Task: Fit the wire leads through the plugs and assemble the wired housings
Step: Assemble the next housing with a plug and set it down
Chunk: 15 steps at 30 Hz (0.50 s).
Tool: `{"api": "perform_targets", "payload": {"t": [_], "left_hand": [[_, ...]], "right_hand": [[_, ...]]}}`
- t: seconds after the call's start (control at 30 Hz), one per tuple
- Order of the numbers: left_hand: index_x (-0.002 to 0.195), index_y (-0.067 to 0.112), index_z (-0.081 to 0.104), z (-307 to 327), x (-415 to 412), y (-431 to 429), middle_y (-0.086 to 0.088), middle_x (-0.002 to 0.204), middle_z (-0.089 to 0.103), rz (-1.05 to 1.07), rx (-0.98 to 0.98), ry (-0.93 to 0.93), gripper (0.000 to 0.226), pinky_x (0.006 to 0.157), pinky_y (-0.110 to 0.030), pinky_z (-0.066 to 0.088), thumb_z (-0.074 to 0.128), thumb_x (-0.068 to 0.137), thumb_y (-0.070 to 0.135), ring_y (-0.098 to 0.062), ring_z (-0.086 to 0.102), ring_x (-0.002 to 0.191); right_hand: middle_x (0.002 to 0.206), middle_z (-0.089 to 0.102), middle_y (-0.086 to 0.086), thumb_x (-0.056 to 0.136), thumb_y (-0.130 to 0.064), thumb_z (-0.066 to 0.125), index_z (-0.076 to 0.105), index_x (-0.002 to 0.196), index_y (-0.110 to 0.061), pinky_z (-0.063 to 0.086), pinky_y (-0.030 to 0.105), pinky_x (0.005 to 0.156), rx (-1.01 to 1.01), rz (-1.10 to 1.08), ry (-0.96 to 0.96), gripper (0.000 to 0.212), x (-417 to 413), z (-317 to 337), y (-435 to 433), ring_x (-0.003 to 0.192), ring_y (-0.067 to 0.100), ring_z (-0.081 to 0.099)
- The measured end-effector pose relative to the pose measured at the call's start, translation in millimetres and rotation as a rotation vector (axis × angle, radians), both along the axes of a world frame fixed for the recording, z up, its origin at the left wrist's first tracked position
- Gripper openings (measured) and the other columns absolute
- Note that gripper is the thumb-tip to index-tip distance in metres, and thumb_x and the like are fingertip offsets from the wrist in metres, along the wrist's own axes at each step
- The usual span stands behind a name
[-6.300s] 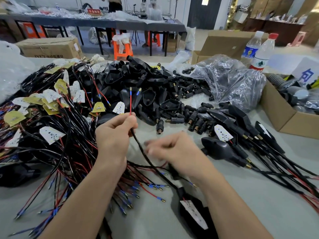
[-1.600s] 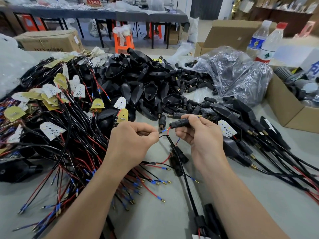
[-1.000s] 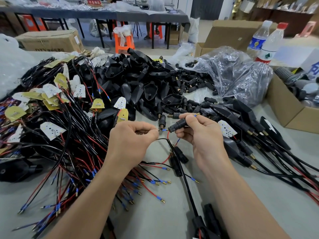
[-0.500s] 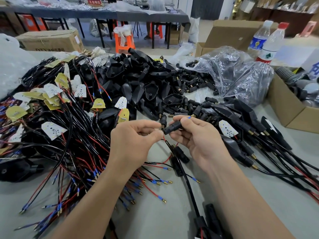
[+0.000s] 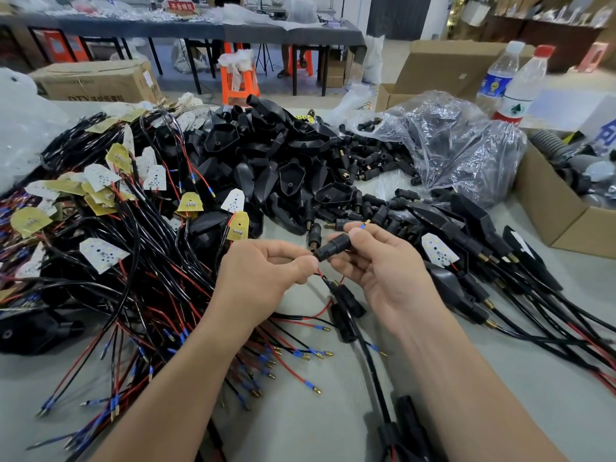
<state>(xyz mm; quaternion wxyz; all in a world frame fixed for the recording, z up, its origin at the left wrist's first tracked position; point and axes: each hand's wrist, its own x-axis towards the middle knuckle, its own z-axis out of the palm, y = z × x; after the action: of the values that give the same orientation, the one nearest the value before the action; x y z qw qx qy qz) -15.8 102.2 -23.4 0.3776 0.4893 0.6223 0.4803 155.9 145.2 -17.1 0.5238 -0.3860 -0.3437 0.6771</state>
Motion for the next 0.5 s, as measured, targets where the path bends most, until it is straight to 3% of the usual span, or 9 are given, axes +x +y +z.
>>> {"api": "perform_targets", "payload": {"t": [0.1,0.17,0.3,0.5], "left_hand": [[0.095,0.013,0.081,4.6,1.8,-0.6,-0.01,0.084,0.08,-0.079,-0.048,-0.26,0.008,0.06,-0.02,0.056,0.073,0.093,0.013,-0.016,0.076,0.071],[0.1,0.008,0.079,5.8,2.2,-0.1,-0.012,0.088,0.08,-0.111,-0.072,-0.307,0.016,0.059,-0.02,0.057,0.063,0.099,0.011,-0.016,0.076,0.069],[0.103,0.007,0.076,5.2,4.9,0.6,-0.013,0.073,0.076,-0.099,-0.034,-0.234,0.014,0.052,-0.02,0.051,0.066,0.095,0.001,-0.017,0.07,0.057],[0.117,0.021,0.071,2.2,2.3,0.2,-0.011,0.072,0.077,-0.15,0.015,-0.093,0.029,0.056,-0.022,0.055,0.071,0.093,0.005,-0.02,0.073,0.059]], "right_hand": [[0.089,0.074,0.019,0.1,-0.002,0.057,0.06,0.091,-0.008,0.059,0.027,0.06,-0.002,-0.044,0.051,0.011,-0.4,0.6,0.1,0.062,0.02,0.069],[0.084,0.072,0.017,0.099,-0.001,0.057,0.058,0.089,-0.008,0.058,0.026,0.058,0.005,-0.081,0.063,0.013,-0.5,0.8,0.1,0.058,0.018,0.067],[0.09,0.075,0.018,0.1,-0.001,0.057,0.06,0.092,-0.007,0.058,0.025,0.058,0.021,-0.084,0.039,0.01,-0.8,1.7,-0.6,0.061,0.017,0.068],[0.099,0.077,0.02,0.102,-0.005,0.056,0.064,0.096,-0.006,0.059,0.024,0.063,0.048,-0.008,-0.005,0.01,-3.2,1.0,-3.8,0.071,0.017,0.072]]}}
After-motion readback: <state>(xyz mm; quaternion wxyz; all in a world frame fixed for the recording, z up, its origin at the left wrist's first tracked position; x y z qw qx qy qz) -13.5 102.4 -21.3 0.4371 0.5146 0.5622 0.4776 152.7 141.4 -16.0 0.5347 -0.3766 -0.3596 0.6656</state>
